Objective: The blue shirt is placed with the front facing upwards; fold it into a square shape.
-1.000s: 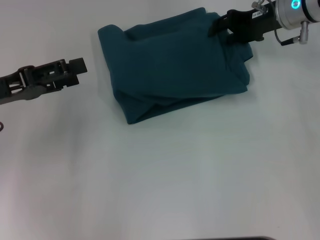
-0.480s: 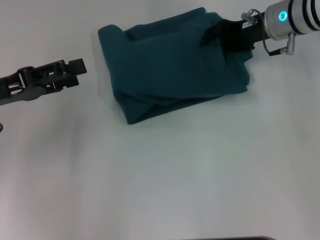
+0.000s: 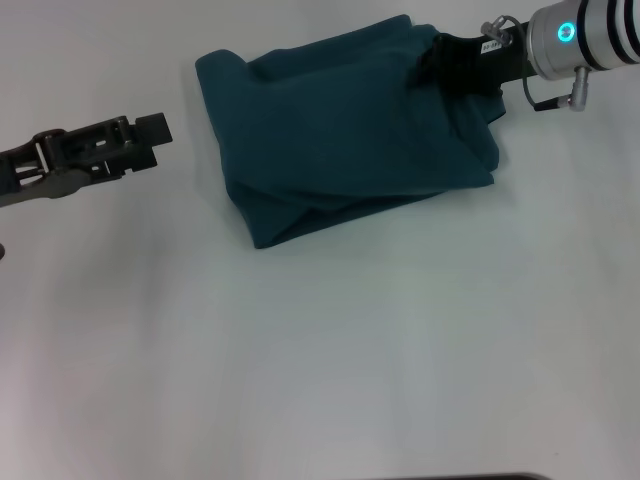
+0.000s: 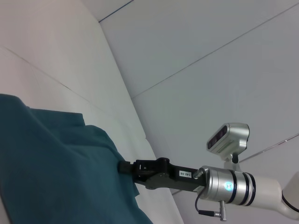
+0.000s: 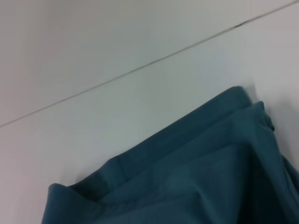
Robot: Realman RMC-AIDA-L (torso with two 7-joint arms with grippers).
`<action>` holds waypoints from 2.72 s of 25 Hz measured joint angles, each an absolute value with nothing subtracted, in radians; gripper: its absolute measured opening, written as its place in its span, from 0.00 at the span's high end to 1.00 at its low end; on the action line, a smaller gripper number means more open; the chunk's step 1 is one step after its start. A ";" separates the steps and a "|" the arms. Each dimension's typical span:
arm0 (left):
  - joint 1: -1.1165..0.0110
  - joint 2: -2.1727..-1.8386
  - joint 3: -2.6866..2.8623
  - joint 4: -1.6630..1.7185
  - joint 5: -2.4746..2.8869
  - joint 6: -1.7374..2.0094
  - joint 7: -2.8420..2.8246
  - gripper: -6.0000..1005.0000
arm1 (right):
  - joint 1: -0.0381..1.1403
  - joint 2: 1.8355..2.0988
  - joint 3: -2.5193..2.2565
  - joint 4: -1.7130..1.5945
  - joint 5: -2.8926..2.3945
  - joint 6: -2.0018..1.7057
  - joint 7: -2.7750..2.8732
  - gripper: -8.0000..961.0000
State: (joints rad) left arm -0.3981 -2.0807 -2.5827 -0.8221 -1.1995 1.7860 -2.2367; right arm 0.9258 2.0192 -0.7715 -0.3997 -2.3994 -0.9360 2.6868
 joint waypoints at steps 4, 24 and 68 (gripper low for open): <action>-0.403 -2.079 -2.583 -0.822 -1.199 1.786 -2.236 0.07 | 0.925 2.016 -0.772 -0.401 -2.400 -0.943 2.687 0.75; -0.403 -2.080 -2.597 -0.825 -1.203 1.787 -2.245 0.07 | 0.951 2.022 -0.782 -0.545 -2.399 -0.990 2.687 0.94; -0.421 -2.078 -2.608 -0.822 -1.226 1.778 -2.250 0.07 | 0.935 1.924 -0.881 -0.481 -2.458 -0.922 2.725 0.61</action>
